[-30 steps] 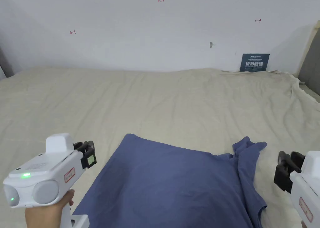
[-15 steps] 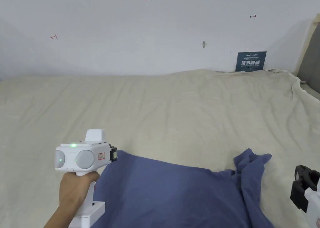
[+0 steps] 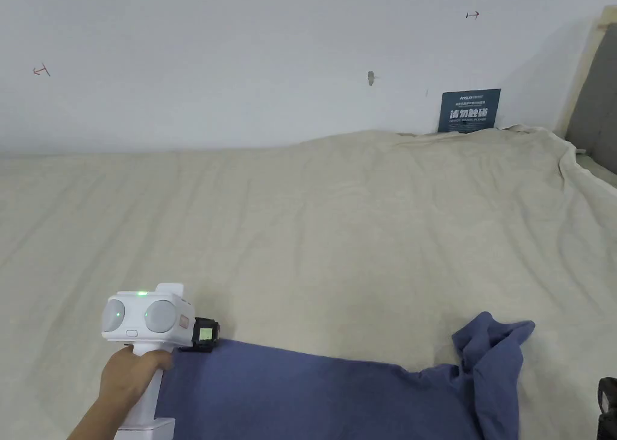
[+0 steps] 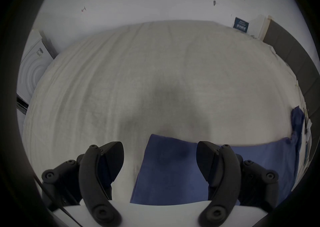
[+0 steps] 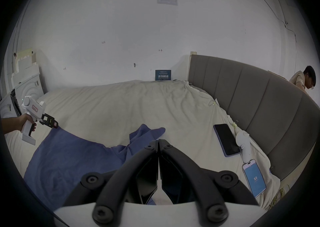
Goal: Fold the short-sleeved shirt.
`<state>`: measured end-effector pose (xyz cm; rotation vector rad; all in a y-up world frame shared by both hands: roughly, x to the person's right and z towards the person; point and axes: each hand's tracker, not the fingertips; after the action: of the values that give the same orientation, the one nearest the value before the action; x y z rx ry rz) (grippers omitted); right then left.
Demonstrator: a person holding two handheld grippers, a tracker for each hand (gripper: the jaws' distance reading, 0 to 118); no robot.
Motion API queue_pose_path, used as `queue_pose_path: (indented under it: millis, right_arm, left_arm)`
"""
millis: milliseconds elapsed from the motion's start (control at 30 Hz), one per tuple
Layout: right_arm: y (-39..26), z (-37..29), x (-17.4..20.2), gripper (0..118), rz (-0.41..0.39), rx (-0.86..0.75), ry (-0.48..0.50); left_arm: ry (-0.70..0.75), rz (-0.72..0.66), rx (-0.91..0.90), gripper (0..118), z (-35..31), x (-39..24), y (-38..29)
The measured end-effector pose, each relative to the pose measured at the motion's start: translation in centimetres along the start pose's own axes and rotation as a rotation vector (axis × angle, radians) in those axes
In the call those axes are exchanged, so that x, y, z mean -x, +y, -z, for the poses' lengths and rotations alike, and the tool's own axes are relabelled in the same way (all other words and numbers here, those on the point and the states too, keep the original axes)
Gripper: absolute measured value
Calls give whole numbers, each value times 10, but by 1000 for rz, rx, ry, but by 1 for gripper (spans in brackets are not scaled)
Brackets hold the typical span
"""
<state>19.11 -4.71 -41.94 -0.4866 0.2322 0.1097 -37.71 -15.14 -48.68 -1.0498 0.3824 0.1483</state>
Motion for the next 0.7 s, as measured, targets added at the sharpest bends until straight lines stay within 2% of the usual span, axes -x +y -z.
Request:
queue_pose_path:
  millis: [67,100,133,167,200,233,267,367,433,467,500,533,567,600,700]
  right_arm:
    - [0,1,4,0,-4,13,-3]
    - [0,3,4,0,-4,20,-1]
    - [-1,5,5,0,-3,27,0]
    - [-1,7,5,0,-2,32,0]
    - [-2,9,3,0,-1,41,2]
    - [-1,12,3,0,6,50,7]
    - [0,16,3,0,21,63,17]
    - [5,43,-1,0,54,121,51]
    - [10,64,0,7,67,198,74]
    - [11,75,0,19,76,204,82]
    - [12,86,2,40,74,215,75]
    - [13,97,5,68,68,250,80]
    - [13,107,7,83,67,279,93]
    - [12,118,10,92,48,308,92]
    - [8,136,20,93,50,349,79]
  left_arm:
    - [8,-2,28,88,9,-2,-2]
    - [-45,-19,47,80,10,-1,-3]
    - [-80,-60,14,66,4,-2,-5]
    - [-33,-60,15,61,1,-3,-3]
    - [-63,-45,-1,50,-2,-4,-4]
    - [-91,-16,-10,23,-4,-6,-4]
    - [-89,-15,-10,3,-6,-7,-5]
    - [-60,37,-45,1,-21,-13,-11]
    - [-85,21,-79,0,-40,-13,-14]
    - [-98,15,-104,0,-49,-12,-16]
    - [-107,16,-115,0,-59,-11,-18]
    - [-116,17,-128,0,-68,-8,-19]
    - [-121,19,-138,0,-76,-7,-20]
    - [-123,19,-149,0,-85,-6,-22]
    - [-137,12,-173,0,-101,0,-24]
